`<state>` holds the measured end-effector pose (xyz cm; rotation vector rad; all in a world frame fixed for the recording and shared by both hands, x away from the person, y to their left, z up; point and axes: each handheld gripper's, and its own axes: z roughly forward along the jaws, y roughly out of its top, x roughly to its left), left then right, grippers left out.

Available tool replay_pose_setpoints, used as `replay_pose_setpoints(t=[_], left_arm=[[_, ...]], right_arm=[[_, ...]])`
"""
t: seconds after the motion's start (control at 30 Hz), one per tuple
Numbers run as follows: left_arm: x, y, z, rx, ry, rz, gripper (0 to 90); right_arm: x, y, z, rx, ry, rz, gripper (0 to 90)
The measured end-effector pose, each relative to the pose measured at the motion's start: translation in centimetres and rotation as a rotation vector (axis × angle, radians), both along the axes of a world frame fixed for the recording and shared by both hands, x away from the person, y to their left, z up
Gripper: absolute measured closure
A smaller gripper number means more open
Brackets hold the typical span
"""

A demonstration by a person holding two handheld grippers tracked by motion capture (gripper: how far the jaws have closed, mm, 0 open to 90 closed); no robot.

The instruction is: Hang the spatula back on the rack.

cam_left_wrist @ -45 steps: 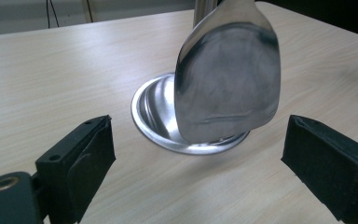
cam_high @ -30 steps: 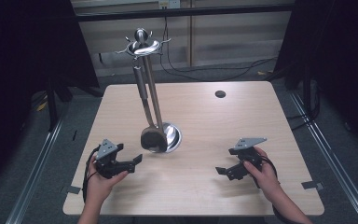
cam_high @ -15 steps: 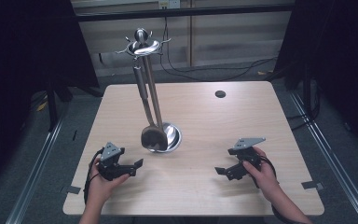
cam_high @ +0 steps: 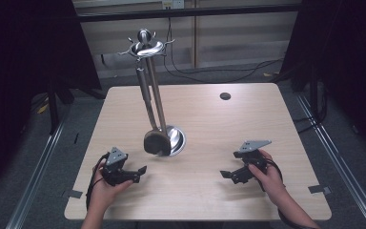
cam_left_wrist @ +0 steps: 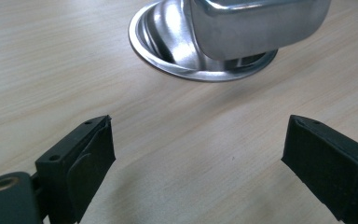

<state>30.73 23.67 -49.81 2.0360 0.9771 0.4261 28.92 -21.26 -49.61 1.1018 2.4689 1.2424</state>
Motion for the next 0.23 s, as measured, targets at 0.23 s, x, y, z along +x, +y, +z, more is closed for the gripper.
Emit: replay_pose_setpoints(t=[0.23], left_arm=[[-0.02, -0.26, 0.06, 0.013, 0.010, -0.013, 8.8]], right_arm=[[-0.01, 0.00, 0.06, -0.008, -0.007, 0.003, 2.3]])
